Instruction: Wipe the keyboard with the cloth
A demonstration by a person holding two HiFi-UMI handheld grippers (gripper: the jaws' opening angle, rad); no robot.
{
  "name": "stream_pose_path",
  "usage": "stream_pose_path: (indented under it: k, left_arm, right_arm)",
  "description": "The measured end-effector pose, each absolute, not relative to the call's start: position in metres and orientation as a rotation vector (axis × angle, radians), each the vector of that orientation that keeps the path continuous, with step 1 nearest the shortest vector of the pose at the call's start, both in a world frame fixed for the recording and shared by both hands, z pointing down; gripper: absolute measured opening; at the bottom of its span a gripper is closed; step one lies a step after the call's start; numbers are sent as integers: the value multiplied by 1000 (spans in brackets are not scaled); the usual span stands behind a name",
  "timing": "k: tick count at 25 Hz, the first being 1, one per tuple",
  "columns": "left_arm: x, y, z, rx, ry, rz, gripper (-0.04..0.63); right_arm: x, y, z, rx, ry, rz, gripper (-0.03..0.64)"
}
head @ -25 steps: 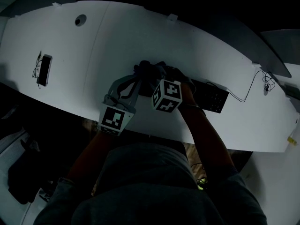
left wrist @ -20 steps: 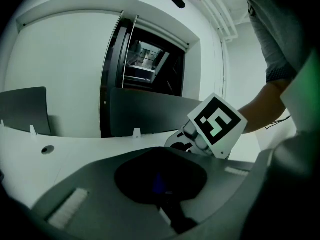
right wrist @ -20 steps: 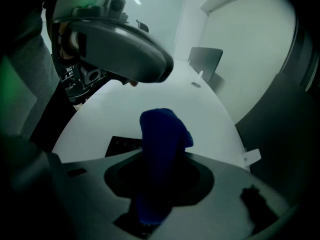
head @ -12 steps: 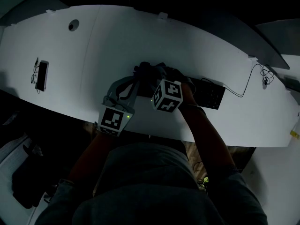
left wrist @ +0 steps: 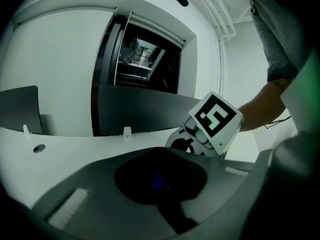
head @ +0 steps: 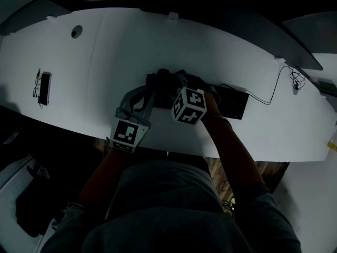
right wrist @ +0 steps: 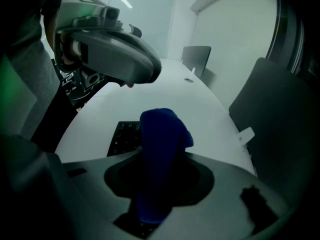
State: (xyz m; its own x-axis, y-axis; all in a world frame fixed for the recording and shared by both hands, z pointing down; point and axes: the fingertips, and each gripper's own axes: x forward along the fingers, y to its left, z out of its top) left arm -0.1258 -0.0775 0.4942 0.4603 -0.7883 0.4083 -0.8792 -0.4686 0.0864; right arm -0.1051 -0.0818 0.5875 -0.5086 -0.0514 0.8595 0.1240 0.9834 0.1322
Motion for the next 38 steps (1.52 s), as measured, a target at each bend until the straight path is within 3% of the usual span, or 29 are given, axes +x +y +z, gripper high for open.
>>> stream_pose_path:
  k: [38]
  left_arm:
    - [-33,-73,502,2503,-1290,525,9]
  right_arm:
    - [-8,-90,586,67,-2135,-138,143]
